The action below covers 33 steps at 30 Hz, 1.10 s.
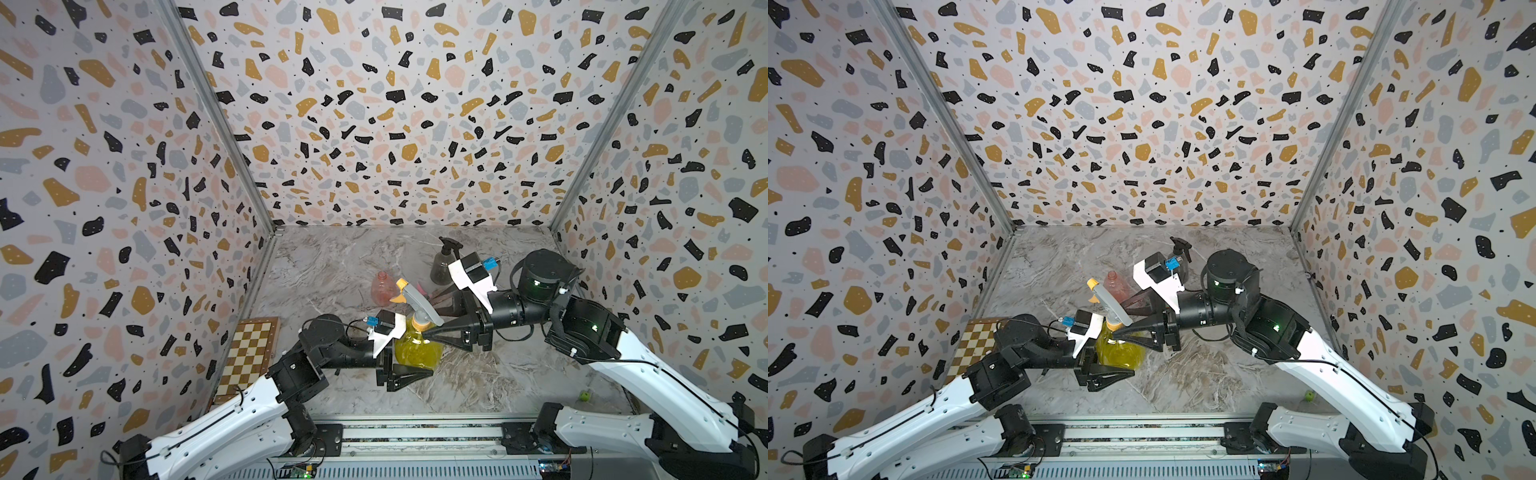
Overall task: Attach spray nozzles to spray bottles
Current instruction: Screw the spray nozzle on the spray bottle.
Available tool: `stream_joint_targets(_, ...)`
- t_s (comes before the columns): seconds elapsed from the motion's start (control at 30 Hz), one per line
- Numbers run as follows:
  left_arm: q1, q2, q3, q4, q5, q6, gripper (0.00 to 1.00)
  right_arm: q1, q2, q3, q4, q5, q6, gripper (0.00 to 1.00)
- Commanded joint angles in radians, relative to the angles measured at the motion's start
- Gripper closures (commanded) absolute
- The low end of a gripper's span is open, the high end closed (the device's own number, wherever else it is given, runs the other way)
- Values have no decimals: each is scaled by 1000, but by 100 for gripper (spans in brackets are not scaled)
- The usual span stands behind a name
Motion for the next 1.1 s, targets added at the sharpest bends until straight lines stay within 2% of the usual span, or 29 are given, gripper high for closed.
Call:
stream_joint_targets(0.0, 1, 4, 40, 39, -5, 13, 100, 25, 2, 42, 22, 23, -10, 50)
stream_joint_targets(0.23, 1, 14, 41, 36, -20, 14, 100, 49, 10, 47, 33, 52, -1, 58)
stream_joint_targets(0.7, 1, 9, 57, 23, -196, 16, 100, 120, 15, 3, -2, 200, 21, 91)
stream_joint_targets(0.77, 0, 7, 58, 19, -221, 20, 100, 131, 14, -4, 2, 219, 32, 99)
stream_joint_targets(0.93, 0, 7, 55, 17, -252, 18, 100, 154, 18, -2, 3, 252, 45, 100)
stream_joint_targets(1.07, -1, 6, 61, 6, -306, 26, 100, 189, 17, -8, 5, 344, 80, 100)
